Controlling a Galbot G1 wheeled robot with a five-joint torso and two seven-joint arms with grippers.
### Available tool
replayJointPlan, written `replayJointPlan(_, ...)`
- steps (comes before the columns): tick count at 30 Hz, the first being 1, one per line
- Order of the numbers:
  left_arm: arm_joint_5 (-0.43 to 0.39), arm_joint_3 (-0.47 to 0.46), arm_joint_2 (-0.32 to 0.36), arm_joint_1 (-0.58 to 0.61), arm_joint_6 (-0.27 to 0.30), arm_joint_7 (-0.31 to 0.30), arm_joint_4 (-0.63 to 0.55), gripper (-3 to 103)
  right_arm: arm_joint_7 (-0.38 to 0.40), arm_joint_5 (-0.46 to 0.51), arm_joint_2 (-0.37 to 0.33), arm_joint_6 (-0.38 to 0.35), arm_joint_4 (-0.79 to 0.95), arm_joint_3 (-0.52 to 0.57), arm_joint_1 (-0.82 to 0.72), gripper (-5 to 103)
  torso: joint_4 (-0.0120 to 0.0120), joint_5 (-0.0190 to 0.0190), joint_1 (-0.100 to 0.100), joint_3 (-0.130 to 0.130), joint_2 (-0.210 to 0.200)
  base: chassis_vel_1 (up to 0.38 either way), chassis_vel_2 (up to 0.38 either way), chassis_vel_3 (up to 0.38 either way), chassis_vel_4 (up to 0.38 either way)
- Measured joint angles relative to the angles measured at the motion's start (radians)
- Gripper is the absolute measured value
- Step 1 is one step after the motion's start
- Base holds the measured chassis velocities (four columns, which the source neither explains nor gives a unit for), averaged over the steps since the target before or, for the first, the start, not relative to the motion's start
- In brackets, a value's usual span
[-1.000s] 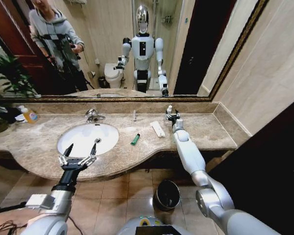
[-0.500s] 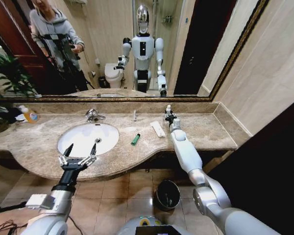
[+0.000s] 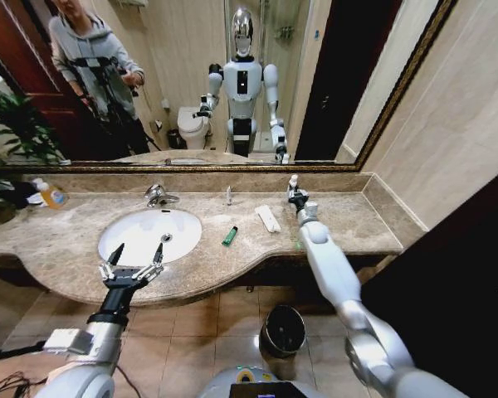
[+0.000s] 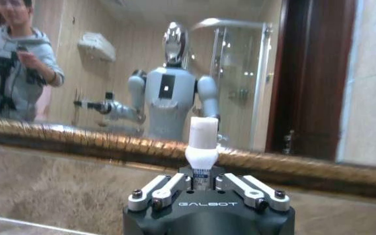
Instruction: Pick up the trash from the sink and place it in the trash bin.
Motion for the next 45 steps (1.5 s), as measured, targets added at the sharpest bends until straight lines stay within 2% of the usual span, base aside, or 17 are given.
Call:
replayJointPlan(1,0.000,0.000,0.000,0.000,0.000,0.000,0.000,100,0.000,0.000,0.000,0.000,0.000,0.000,0.000,15,0.0000,0.0000,0.000,0.000,0.000,0.000,0.000,0.000,0.000)
replayJointPlan(5,0.000,0.000,0.000,0.000,0.000,0.000,0.000,100,-0.007,0.112,-0.107,-0.054,0.315,0.087,-0.280,15,-0.0005,0.0003,0.000,0.000,0.000,0.000,0.000,0.000,0.000)
replayJointPlan(6,0.000,0.000,0.000,0.000,0.000,0.000,0.000,100,-0.007,0.112,-0.107,-0.054,0.315,0.087,-0.280,15,-0.0005,0.0003,0.000,0.000,0.000,0.000,0.000,0.000,0.000)
replayJointPlan(8,0.000,0.000,0.000,0.000,0.000,0.000,0.000,100,-0.005,0.150,-0.128,-0.055,0.465,0.151,-0.451,15,0.0000,-0.0001,0.000,0.000,0.000,0.000,0.000,0.000,0.000)
replayJointPlan(9,0.000,0.000,0.000,0.000,0.000,0.000,0.000,100,-0.005,0.150,-0.128,-0.055,0.465,0.151,-0.451,15,0.0000,-0.0001,0.000,0.000,0.000,0.000,0.000,0.000,0.000)
replayJointPlan(11,0.000,0.000,0.000,0.000,0.000,0.000,0.000,100,-0.005,0.152,-0.115,-0.038,0.567,0.211,-0.646,15,-0.0006,0.0000,0.000,0.000,0.000,0.000,0.000,0.000,0.000)
replayJointPlan(13,0.000,0.000,0.000,0.000,0.000,0.000,0.000,100,-0.008,0.141,-0.105,-0.024,0.595,0.225,-0.708,15,-0.0007,0.0002,0.000,0.000,0.000,0.000,0.000,0.000,0.000)
replayJointPlan(16,0.000,0.000,0.000,0.000,0.000,0.000,0.000,100,-0.068,0.059,-0.063,0.061,0.639,0.250,-0.894,15,0.0001,-0.0002,-0.001,0.000,0.000,0.000,0.000,0.000,0.000)
replayJointPlan(17,0.000,0.000,0.000,0.000,0.000,0.000,0.000,100,-0.068,0.059,-0.063,0.061,0.639,0.250,-0.894,15,0.0001,-0.0002,-0.001,0.000,0.000,0.000,0.000,0.000,0.000)
replayJointPlan(20,0.000,0.000,0.000,0.000,0.000,0.000,0.000,100,-0.135,-0.047,-0.018,0.162,0.592,0.256,-1.055,15,-0.0005,-0.0005,0.000,0.000,0.000,0.000,0.000,0.000,0.000)
replayJointPlan(23,0.000,0.000,0.000,0.000,0.000,0.000,0.000,100,-0.158,-0.129,0.011,0.211,0.519,0.235,-1.107,14,-0.0003,-0.0004,0.000,0.000,0.000,0.000,0.000,0.000,0.000)
replayJointPlan(25,0.000,0.000,0.000,0.000,0.000,0.000,0.000,100,-0.158,-0.186,0.028,0.242,0.466,0.222,-1.118,14,-0.0001,-0.0005,0.000,0.000,0.000,0.000,0.000,0.000,0.000)
replayJointPlan(27,0.000,0.000,0.000,0.000,0.000,0.000,0.000,100,-0.153,-0.332,0.074,0.330,0.329,0.202,-1.125,14,-0.0003,0.0001,0.000,0.000,0.000,0.000,0.000,0.000,0.000)
replayJointPlan(29,0.000,0.000,0.000,0.000,0.000,0.000,0.000,100,-0.150,-0.417,0.106,0.373,0.217,0.183,-1.114,14,-0.0004,-0.0003,0.000,0.000,0.000,0.000,0.000,0.000,0.000)
replayJointPlan(35,0.000,0.000,0.000,0.000,0.000,0.000,0.000,100,-0.146,-0.550,0.166,0.398,-0.056,0.158,-0.976,14,-0.0003,-0.0002,0.000,0.000,0.000,0.000,0.000,0.000,0.000)
replayJointPlan(40,0.000,0.000,0.000,0.000,0.000,0.000,0.000,100,-0.136,-0.671,0.224,0.402,-0.335,0.159,-0.767,14,0.0000,0.0000,0.000,0.000,0.000,0.000,0.000,0.000,0.000)
replayJointPlan(45,0.000,0.000,0.000,0.000,0.000,0.000,0.000,100,-0.127,-0.726,0.245,0.411,-0.473,0.165,-0.675,14,0.0000,-0.0006,0.000,0.000,0.000,0.000,0.000,0.000,0.000)
